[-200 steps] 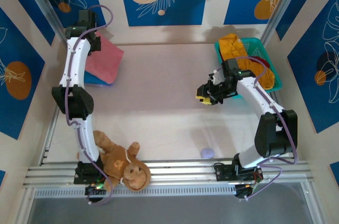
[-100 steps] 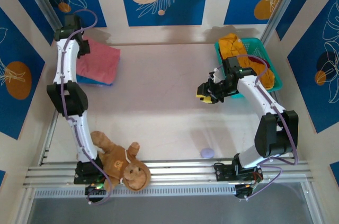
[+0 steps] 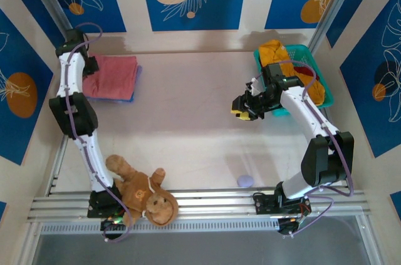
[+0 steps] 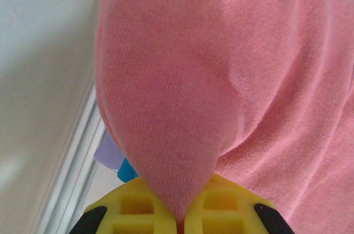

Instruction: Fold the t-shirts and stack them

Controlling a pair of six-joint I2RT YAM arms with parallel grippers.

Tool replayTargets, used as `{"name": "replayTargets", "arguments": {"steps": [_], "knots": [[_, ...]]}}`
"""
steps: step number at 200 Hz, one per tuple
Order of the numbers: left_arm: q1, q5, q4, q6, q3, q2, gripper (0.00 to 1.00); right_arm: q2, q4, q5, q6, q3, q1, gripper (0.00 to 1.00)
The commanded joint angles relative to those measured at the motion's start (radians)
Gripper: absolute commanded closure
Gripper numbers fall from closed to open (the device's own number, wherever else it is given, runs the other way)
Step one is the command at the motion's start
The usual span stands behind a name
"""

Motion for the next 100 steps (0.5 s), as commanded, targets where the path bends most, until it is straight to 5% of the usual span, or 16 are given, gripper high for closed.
{"name": "replayTargets", "arguments": {"steps": [1,12,44,77,94,100], "knots": [[0.024,0.051,0.047,-0.030,-0.029,0.002,1.00,-0.008,-0.044,0.003,0.000,0.049,0.009,0.61],[0.026,0.069,0.052,-0.032,-0.030,0.015,1.00,-0.005,-0.048,0.005,-0.004,0.057,0.009,0.61],[0.027,0.095,0.059,-0.032,-0.014,0.040,0.60,-0.006,-0.059,0.013,-0.011,0.069,0.009,0.60],[0.026,0.044,0.058,-0.001,0.020,0.030,0.43,-0.020,-0.063,0.021,-0.014,0.062,0.006,0.56],[0.026,-0.055,0.021,0.001,0.059,0.031,0.24,-0.029,-0.064,0.025,-0.008,0.059,-0.002,0.47],[0.026,-0.072,0.012,0.007,0.067,0.026,0.14,-0.033,-0.066,0.032,-0.007,0.058,-0.006,0.36]]}}
